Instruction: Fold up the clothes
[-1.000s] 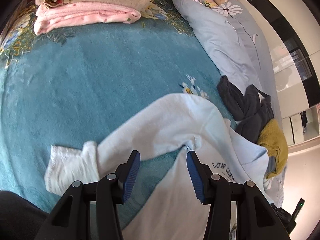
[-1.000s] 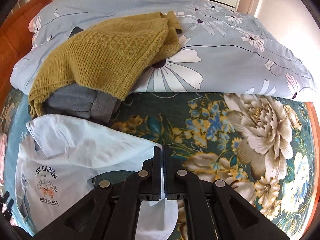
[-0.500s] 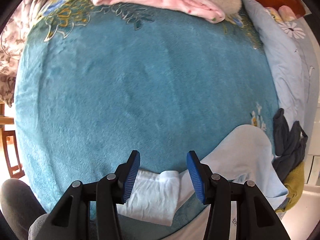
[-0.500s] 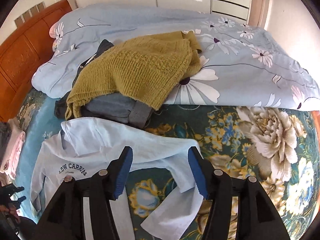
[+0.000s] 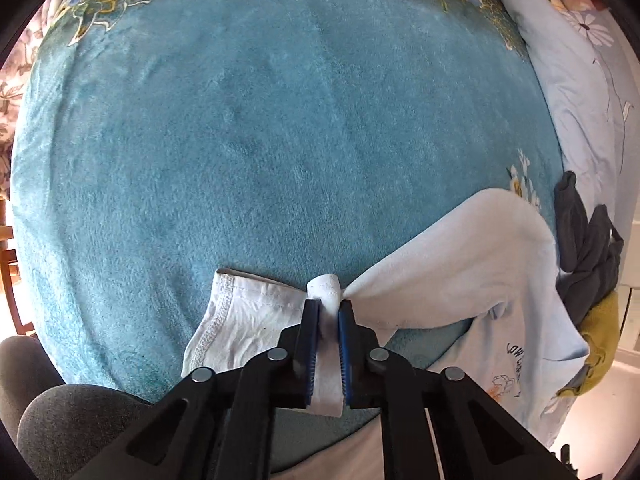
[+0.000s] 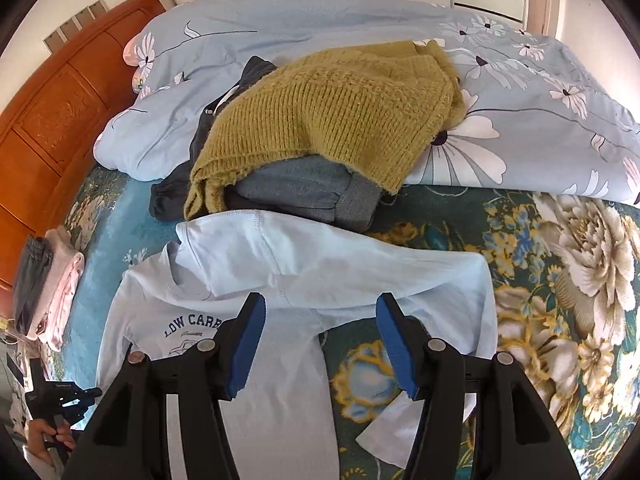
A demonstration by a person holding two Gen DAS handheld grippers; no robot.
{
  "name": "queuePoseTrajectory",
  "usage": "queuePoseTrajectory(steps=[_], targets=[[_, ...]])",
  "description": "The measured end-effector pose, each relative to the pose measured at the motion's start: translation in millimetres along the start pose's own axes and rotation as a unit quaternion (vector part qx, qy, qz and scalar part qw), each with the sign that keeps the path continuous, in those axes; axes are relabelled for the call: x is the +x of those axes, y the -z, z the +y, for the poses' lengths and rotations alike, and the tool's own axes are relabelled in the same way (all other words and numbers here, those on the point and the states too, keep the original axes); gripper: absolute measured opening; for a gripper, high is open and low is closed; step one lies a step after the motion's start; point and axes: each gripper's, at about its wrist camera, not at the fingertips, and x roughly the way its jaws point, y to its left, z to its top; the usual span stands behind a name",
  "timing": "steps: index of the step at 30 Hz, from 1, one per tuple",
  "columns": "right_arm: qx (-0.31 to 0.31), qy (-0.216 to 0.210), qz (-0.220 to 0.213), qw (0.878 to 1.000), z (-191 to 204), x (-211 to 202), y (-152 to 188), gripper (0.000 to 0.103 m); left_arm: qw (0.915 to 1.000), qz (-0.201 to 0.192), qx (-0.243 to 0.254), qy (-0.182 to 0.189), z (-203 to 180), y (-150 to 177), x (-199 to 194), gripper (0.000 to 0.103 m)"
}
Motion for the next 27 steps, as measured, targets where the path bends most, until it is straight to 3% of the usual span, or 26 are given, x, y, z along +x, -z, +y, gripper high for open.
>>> queuePoseTrajectory(steps=[4, 7, 10, 12, 17, 21, 23, 27], targets=[[0.007, -0.025, 0.016, 1.0, 9, 3, 9, 0.059, 0.9977, -0.043, 0.027, 0.046, -8, -5, -35, 0.008], [-0.009, -0.029, 0.025, 0.999, 22, 8, 16, 0.059, 0.9912, -0.091, 0.079, 0.055, -23, -13, -69, 0.008], [-0.011, -0.037, 0.036, 0.999, 30, 14, 21, 0.059, 0.9766, -0.157, 0.139, 0.047, -34, -26, -105, 0.008], [-0.011, -0.04, 0.043, 0.998, 35, 18, 24, 0.059, 0.9641, -0.197, 0.178, 0.019, -33, -38, -118, 0.008], [-0.015, -0.048, 0.058, 0.997, 45, 26, 33, 0.059, 0.9782, -0.151, 0.139, -0.034, 11, -65, -80, 0.008], [-0.017, -0.05, 0.058, 0.997, 48, 26, 36, 0.059, 0.9833, -0.164, 0.079, -0.001, 42, -67, -77, 0.004], [-0.016, -0.047, 0.059, 0.997, 48, 26, 36, 0.059, 0.9764, -0.194, 0.094, 0.005, 42, -68, -93, 0.003], [-0.009, -0.047, 0.062, 0.997, 49, 28, 36, 0.059, 0.9522, -0.27, 0.136, 0.043, 36, -72, -140, 0.003]])
